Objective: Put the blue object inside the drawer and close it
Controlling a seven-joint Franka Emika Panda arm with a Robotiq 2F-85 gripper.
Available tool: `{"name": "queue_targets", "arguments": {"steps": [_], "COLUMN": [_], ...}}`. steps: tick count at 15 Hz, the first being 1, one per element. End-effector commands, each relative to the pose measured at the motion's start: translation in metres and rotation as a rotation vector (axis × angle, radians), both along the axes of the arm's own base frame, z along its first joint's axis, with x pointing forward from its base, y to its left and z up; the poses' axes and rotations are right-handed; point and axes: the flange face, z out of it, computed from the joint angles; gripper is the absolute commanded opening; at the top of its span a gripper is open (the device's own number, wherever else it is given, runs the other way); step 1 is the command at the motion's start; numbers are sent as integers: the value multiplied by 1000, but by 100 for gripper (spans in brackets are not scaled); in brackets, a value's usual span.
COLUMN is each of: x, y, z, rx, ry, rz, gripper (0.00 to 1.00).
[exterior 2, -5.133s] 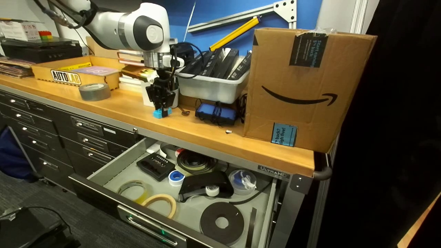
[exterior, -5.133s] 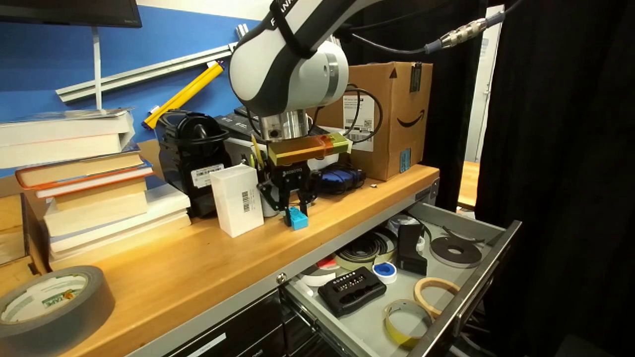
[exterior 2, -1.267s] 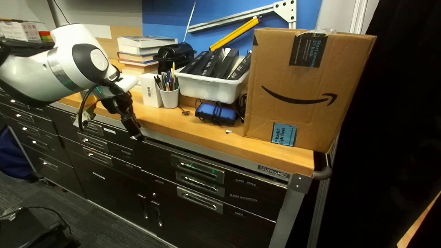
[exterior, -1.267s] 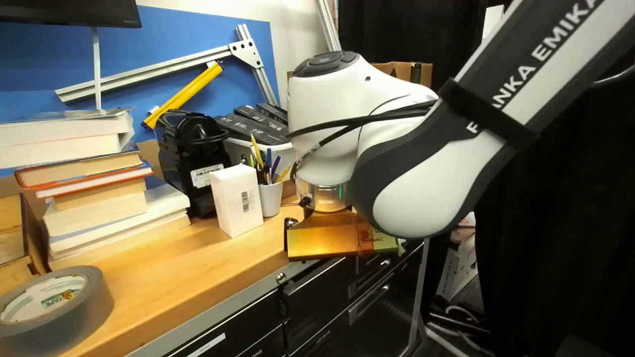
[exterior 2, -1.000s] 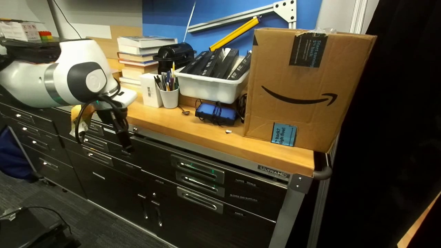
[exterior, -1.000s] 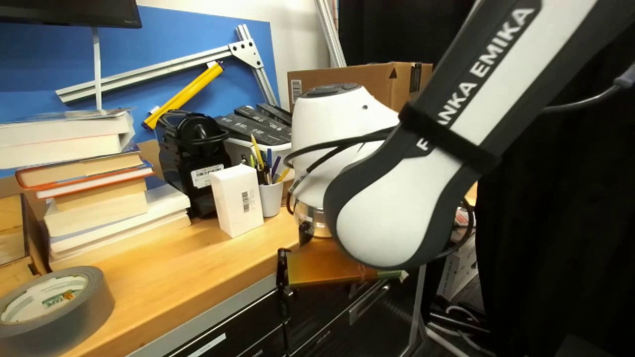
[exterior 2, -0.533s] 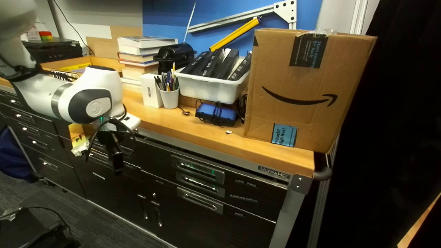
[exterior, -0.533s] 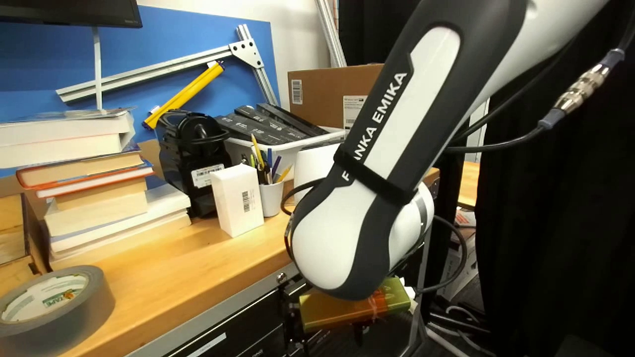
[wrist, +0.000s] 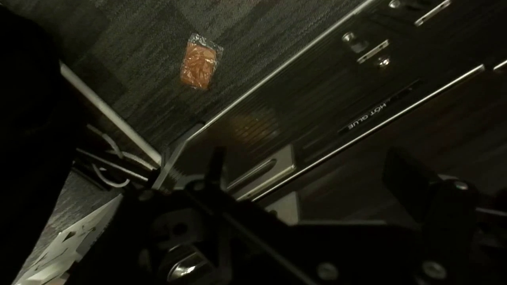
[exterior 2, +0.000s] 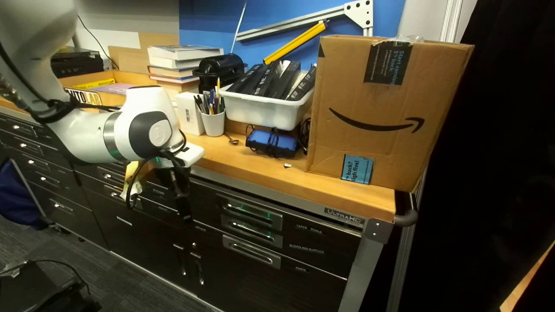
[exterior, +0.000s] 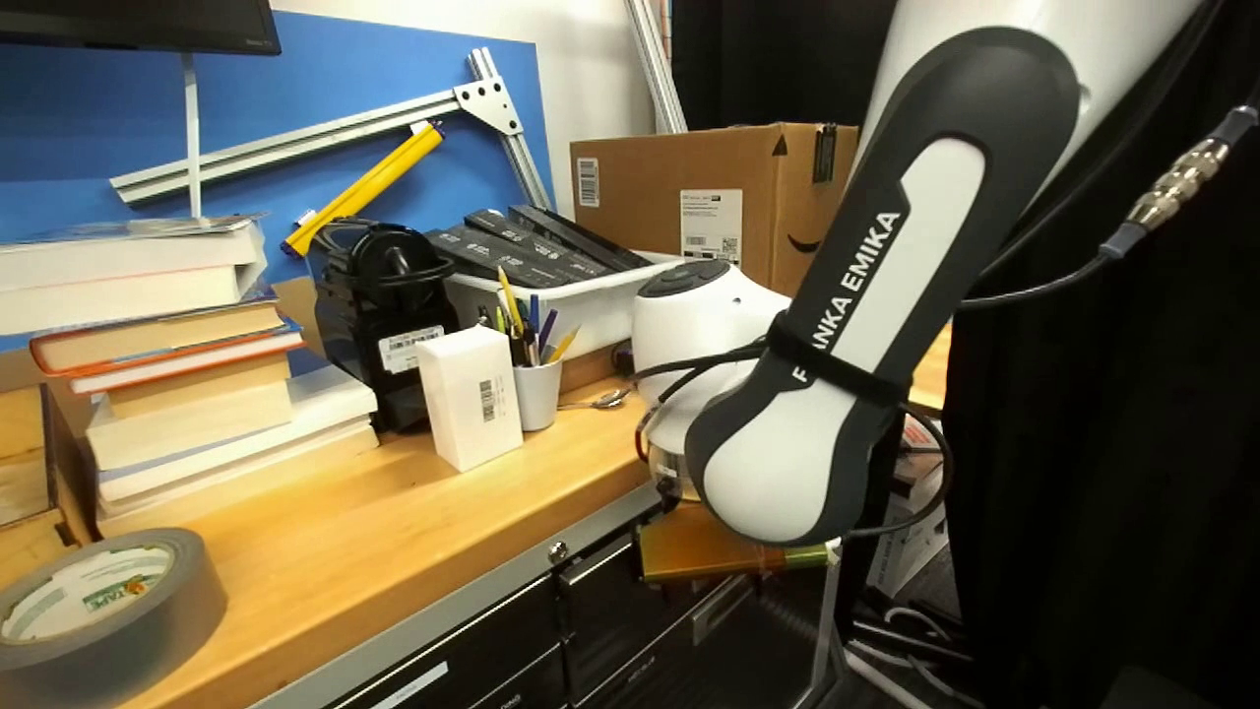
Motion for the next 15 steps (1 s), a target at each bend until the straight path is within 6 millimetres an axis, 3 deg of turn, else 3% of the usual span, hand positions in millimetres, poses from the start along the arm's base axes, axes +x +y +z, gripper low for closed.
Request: {"name": "queue_targets", "arguments": {"steps": [1,4,7,9,11,15], "x": [13,16,4,-15,-34,-21], "y": [16,34,45,50,68,109], "z": [3,6,16,32,49,74], "rx": [-6,-14,-20,39,70,143], "ry": [-110,-179,-185,-103,-69,53], "rz": [-66,-94,-101,-10,88,244], "gripper": [100,100,100,100,100,100]}}
